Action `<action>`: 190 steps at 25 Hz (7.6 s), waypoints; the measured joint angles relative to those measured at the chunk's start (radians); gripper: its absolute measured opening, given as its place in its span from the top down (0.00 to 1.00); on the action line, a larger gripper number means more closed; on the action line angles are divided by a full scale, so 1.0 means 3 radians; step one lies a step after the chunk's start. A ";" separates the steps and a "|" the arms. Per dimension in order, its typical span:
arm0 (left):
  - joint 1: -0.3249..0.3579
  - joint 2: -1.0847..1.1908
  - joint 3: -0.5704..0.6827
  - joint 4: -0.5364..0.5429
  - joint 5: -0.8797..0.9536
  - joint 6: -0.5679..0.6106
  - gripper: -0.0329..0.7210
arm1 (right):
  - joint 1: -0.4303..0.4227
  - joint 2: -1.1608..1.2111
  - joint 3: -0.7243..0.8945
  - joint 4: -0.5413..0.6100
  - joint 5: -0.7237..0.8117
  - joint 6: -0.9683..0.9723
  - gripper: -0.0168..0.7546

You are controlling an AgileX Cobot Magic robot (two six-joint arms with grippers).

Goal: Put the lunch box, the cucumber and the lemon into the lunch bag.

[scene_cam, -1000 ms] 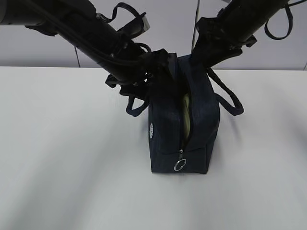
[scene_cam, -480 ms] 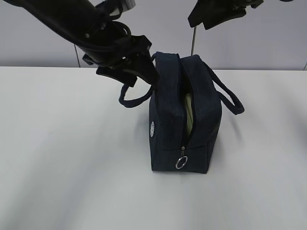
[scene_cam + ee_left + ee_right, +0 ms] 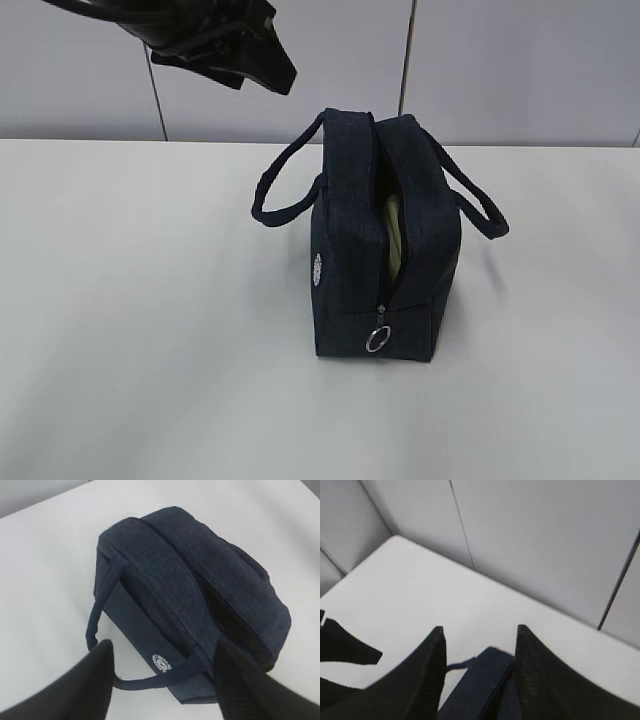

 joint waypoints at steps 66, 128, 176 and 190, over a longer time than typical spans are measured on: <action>-0.0394 -0.1593 0.2451 0.0067 -0.1914 0.0108 0.45 | 0.0000 -0.1854 0.4301 0.1743 -0.0876 -0.1894 0.47; -0.0394 -0.1443 0.2451 0.0172 -0.1914 0.0114 0.45 | 0.0616 -0.0063 0.4582 0.4315 -0.1890 -0.3587 0.50; -0.0394 -0.0570 0.2398 -0.0241 -0.2130 0.0121 0.45 | 0.0732 0.0235 0.4295 0.4325 -0.2085 -0.3220 0.50; -0.0394 -0.0570 0.2398 -0.0241 -0.2104 0.0121 0.45 | 0.0732 0.0281 0.4272 0.4331 -0.2083 -0.3181 0.62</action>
